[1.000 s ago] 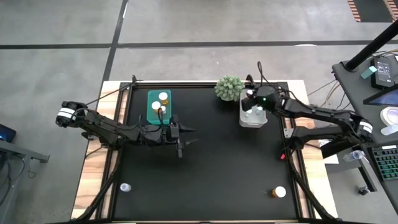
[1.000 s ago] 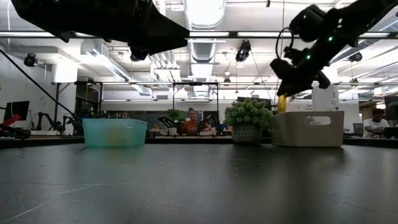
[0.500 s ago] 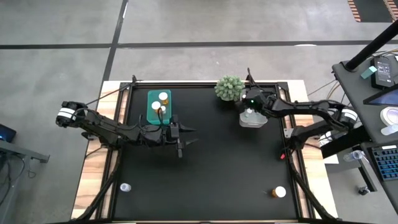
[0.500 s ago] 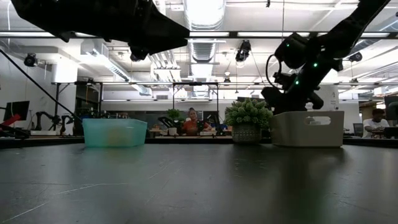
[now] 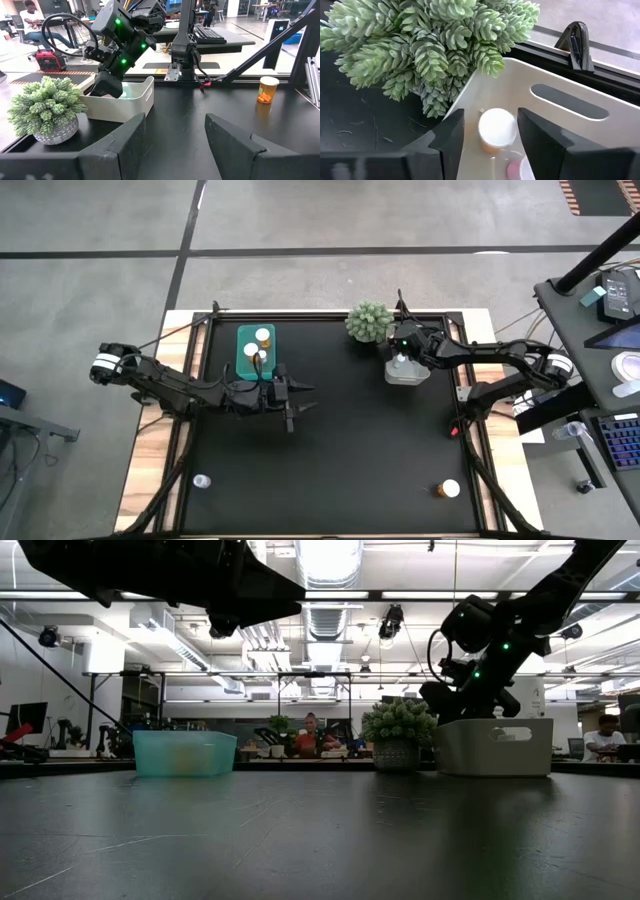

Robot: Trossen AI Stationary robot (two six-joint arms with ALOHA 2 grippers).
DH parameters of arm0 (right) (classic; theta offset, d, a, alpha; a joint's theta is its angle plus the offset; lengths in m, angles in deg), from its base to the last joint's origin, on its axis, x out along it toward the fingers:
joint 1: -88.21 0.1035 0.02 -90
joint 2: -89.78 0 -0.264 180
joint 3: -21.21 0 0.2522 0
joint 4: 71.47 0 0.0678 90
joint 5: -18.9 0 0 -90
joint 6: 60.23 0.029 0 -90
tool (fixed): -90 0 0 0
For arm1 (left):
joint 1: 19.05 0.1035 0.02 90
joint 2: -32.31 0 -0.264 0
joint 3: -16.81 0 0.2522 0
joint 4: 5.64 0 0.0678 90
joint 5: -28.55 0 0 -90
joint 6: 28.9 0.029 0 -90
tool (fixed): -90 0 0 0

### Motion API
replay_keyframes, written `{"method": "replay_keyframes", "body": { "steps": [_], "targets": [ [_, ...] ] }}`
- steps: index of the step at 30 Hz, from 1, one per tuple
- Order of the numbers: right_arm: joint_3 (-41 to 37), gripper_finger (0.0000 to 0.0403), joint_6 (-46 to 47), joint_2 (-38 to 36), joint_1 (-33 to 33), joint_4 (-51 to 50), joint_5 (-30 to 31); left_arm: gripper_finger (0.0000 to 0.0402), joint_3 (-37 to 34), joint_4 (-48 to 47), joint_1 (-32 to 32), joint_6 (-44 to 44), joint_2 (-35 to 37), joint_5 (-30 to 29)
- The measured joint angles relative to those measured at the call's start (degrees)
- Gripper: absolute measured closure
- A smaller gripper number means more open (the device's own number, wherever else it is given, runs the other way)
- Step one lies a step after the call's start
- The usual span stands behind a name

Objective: Pick and place medicine bottles into bin by pill shape (circle, oval)
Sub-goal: Put the orange tablet bottle into the white bin, then put the transparent capsule bottle into the green bin

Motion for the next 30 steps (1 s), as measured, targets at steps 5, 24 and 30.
{"method": "replay_keyframes", "body": {
  "steps": [5,24,30],
  "targets": [
    [0.0,0.0224,-0.09,-2.23,0.0,-0.63,-0.04,0.0212,0.0,0.51,0.0,-0.01,0.0,0.01],
    [-0.11,0.0237,-6.98,-25.01,16.0,-4.78,-1.62,0.0212,0.03,1.22,-0.02,-8.03,-0.02,0.02],
    [-0.28,0.0239,-18.36,-26.72,23.95,6.77,-1.6,0.0212,0.35,-2.21,-0.21,-25.21,0.0,4.83]
  ]
}}
